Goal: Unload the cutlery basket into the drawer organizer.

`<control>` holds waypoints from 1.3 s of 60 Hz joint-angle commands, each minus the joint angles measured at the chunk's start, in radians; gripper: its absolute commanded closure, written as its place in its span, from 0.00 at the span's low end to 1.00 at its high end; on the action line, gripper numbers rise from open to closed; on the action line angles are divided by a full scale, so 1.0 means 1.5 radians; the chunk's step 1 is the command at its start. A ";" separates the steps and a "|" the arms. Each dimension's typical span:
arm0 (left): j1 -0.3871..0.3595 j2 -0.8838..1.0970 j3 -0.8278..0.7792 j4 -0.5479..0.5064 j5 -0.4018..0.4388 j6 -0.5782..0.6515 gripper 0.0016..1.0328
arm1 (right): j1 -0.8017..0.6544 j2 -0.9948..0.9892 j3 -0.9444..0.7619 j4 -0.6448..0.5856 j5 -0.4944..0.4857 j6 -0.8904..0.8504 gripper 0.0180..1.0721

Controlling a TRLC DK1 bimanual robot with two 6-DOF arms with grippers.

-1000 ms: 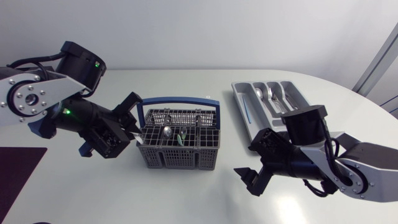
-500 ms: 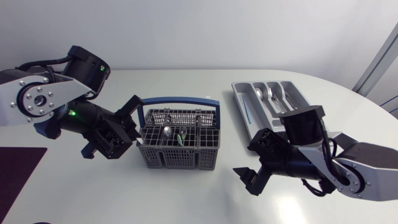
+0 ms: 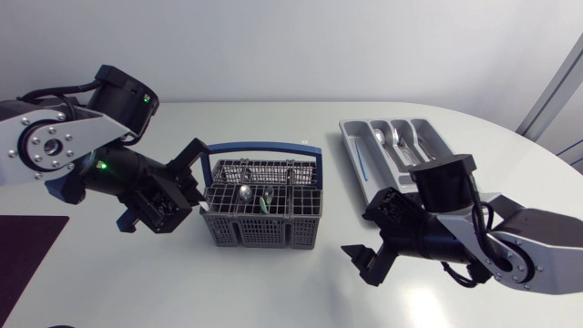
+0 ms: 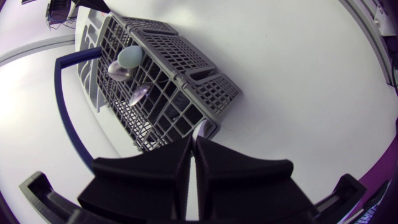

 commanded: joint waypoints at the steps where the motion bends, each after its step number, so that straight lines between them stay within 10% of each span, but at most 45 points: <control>1: -0.002 -0.019 -0.002 -0.016 0.005 -0.006 0.96 | -0.004 0.006 -0.009 0.004 -0.002 -0.010 0.05; 78: 0.000 -0.102 0.073 -0.091 0.023 0.013 0.96 | 0.002 -0.016 -0.021 0.002 0.002 -0.004 0.05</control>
